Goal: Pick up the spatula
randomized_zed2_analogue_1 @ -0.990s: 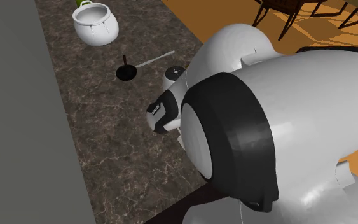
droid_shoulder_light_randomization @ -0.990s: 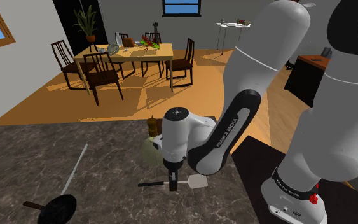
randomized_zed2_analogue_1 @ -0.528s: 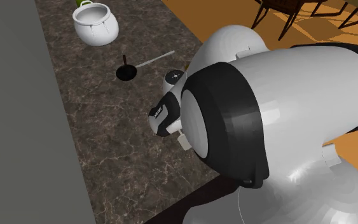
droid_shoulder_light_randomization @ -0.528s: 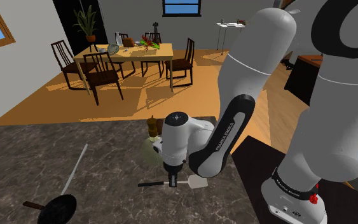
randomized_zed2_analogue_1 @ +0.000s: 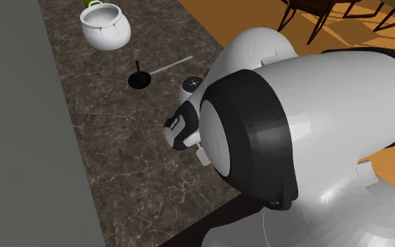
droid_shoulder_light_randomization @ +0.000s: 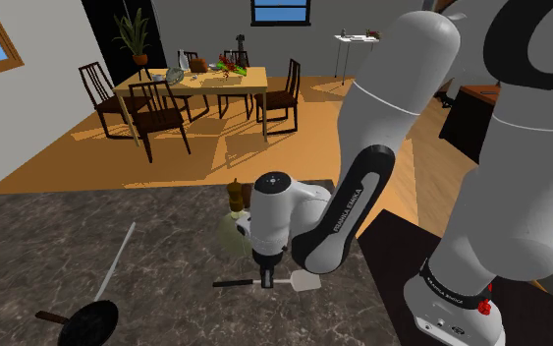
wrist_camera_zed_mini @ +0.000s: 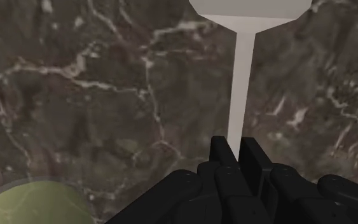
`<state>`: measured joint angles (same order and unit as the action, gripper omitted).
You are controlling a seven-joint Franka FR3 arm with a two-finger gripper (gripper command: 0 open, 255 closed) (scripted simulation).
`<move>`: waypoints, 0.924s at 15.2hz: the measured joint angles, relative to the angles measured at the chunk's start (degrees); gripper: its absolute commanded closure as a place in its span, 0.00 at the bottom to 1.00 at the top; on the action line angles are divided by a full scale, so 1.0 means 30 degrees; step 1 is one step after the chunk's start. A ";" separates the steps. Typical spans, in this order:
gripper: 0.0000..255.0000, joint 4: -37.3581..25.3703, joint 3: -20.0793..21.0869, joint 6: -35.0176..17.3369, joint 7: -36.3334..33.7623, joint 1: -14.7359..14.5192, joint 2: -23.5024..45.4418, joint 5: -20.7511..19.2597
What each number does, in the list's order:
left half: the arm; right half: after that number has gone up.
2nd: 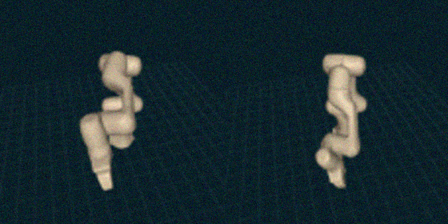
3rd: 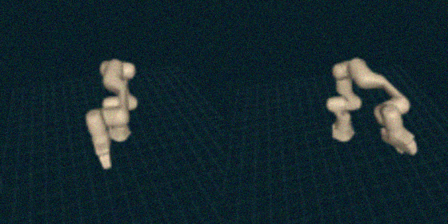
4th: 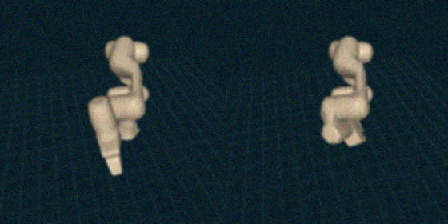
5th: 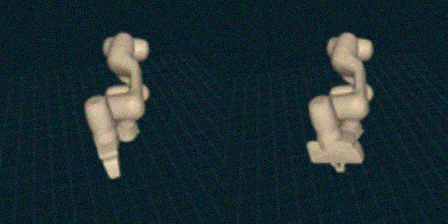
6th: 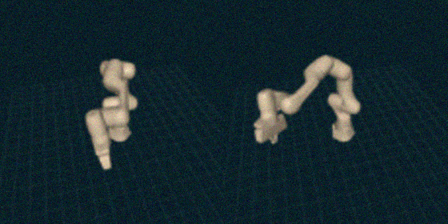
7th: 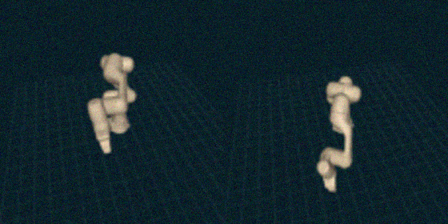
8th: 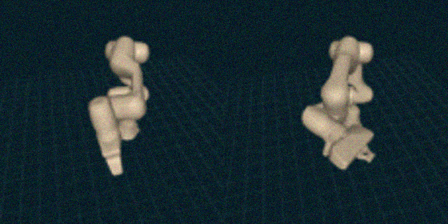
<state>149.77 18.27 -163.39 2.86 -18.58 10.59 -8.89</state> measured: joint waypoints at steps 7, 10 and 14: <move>1.00 0.0156 0.0970 0.1775 0.1544 0.0554 -0.2079 0.2140; 1.00 0.0101 0.1157 0.2678 0.2147 0.0603 -0.2992 0.2976; 1.00 0.0057 0.1250 0.3800 0.2749 0.0541 -0.4142 0.3870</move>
<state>149.94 22.02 -151.99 11.10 -16.96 -1.84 2.72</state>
